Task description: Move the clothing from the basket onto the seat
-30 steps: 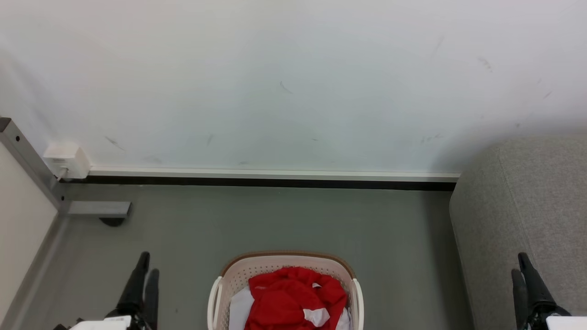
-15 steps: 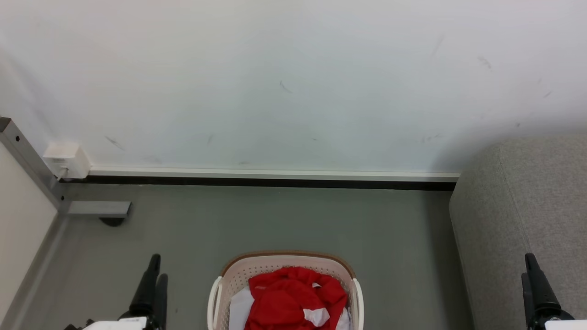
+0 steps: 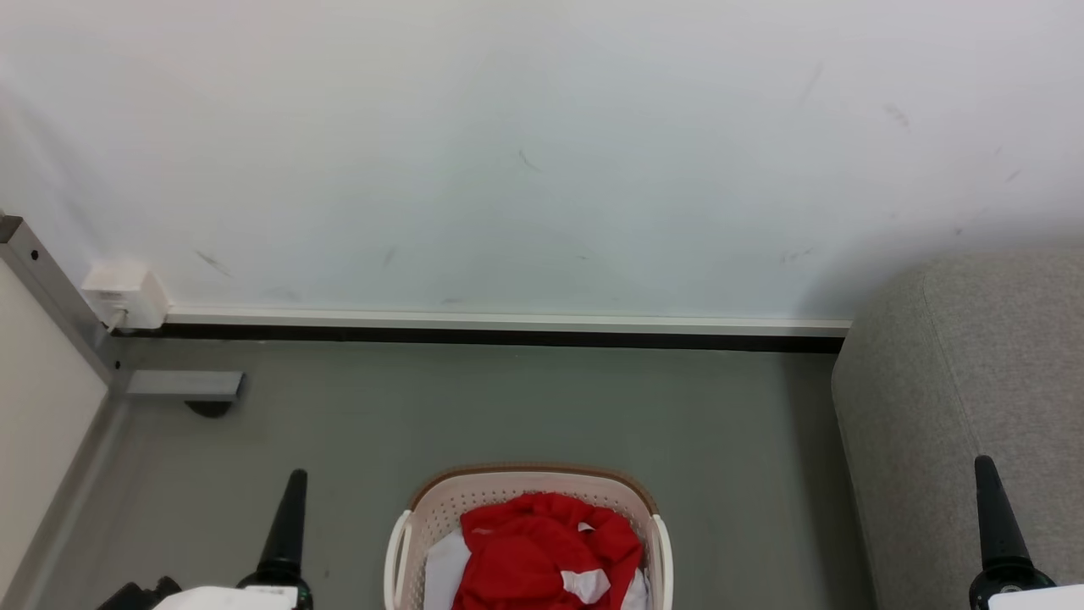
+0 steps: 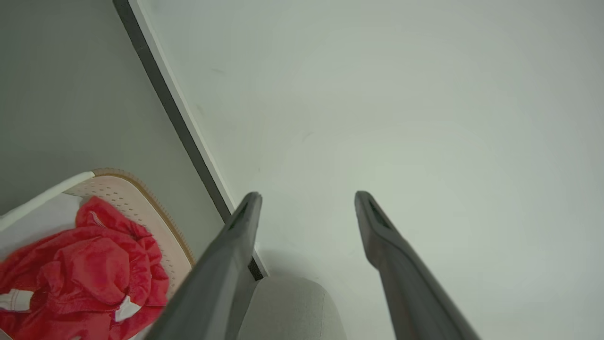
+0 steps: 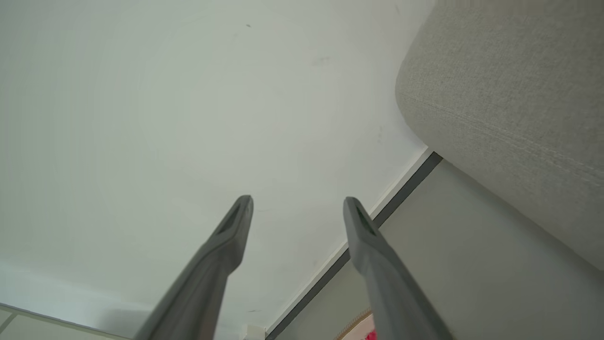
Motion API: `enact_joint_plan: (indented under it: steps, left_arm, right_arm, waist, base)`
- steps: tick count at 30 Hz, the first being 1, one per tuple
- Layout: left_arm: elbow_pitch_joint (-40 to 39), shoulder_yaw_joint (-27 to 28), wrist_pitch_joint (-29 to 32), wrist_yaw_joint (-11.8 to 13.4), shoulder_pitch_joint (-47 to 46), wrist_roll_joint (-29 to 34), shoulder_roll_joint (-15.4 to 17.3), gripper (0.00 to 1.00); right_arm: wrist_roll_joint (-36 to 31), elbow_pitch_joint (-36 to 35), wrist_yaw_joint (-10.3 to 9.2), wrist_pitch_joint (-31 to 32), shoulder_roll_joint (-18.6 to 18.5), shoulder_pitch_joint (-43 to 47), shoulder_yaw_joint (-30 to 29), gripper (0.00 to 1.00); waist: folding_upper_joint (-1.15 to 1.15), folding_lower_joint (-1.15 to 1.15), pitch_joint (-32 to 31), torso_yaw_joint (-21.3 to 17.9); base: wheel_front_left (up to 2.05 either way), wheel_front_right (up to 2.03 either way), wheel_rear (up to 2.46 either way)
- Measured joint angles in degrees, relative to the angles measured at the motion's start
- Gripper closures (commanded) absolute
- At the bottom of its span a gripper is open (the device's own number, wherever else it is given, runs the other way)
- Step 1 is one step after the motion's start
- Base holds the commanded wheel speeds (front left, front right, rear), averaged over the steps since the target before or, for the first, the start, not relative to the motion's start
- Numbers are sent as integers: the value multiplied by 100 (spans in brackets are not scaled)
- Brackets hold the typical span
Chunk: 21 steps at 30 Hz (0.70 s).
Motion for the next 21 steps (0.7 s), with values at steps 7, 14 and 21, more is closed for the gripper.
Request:
enact_joint_plan:
  steps: [7,14,21]
  left_arm:
    - [-104,-32,-127,84,-2,803,5,0]
    - [-236,-75,-286,238,-1,1567,10,0]
    - [-345,-165,-398,371,7,2419,12,0]
  right_arm:
    - [-873,-116,0,-138,-55,23,-3,0]
    - [-1656,-216,0,-265,-74,69,-4,0]
    - [-2399,-304,0,-405,-114,71,14,0]
  waist:
    - [0,0,9,8]
    - [0,0,16,12]
    - [0,0,25,20]
  base:
    - [0,0,0]
    - [0,0,0]
    - [0,0,0]
